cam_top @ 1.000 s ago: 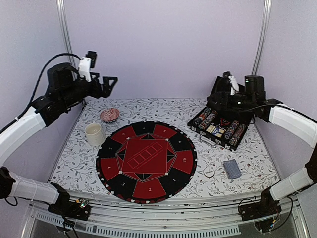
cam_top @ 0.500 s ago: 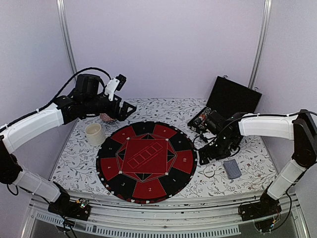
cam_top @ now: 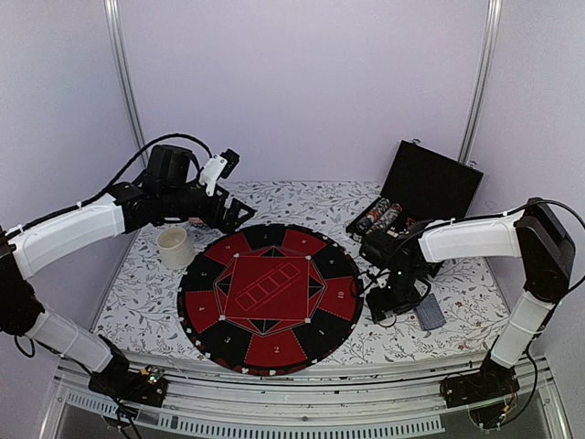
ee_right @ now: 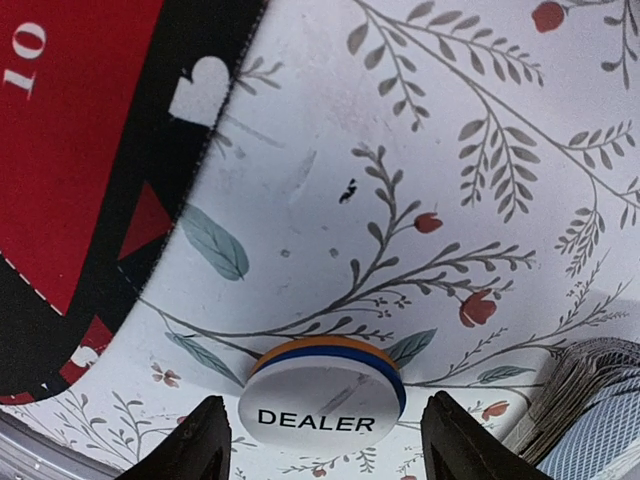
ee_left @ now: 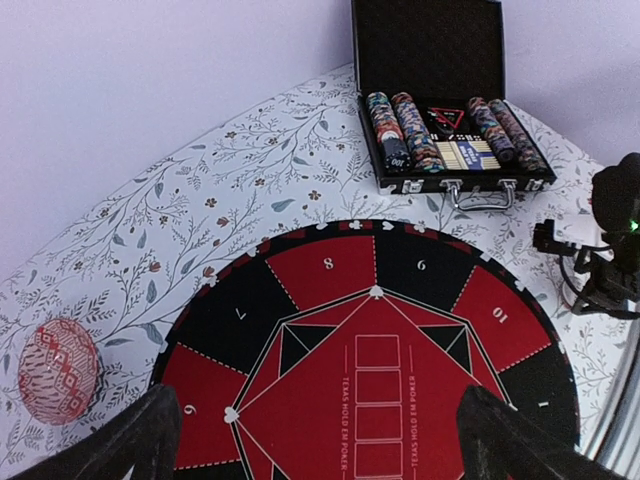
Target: Distribute texas hold em gaming equipment
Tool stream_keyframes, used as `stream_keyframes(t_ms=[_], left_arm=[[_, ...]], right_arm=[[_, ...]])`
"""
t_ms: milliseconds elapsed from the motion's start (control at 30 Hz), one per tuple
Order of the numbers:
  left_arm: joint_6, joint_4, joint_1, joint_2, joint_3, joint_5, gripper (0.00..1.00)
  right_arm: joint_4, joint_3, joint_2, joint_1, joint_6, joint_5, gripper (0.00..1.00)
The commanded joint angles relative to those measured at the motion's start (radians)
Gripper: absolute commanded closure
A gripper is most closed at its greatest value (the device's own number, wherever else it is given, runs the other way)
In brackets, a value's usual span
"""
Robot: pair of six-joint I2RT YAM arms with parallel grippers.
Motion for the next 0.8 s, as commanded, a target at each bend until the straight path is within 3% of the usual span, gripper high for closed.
stream_keyframes(t_ms=[0, 333, 767], left_arm=[[0.017, 0.015, -0.004, -0.008, -0.016, 0.017, 0.02], [0.021, 0.018, -0.004, -0.012, -0.024, 0.025, 0.02], [0.023, 0.028, -0.004, -0.016, -0.033, 0.043, 0.02]], right_arm=[[-0.035, 0.026, 0.027, 0.023, 0.034, 0.06, 0.35], [-0.051, 0.056, 0.048, 0.043, 0.038, 0.071, 0.53], [-0.131, 0.103, -0.003, 0.046, 0.048, 0.103, 0.66]])
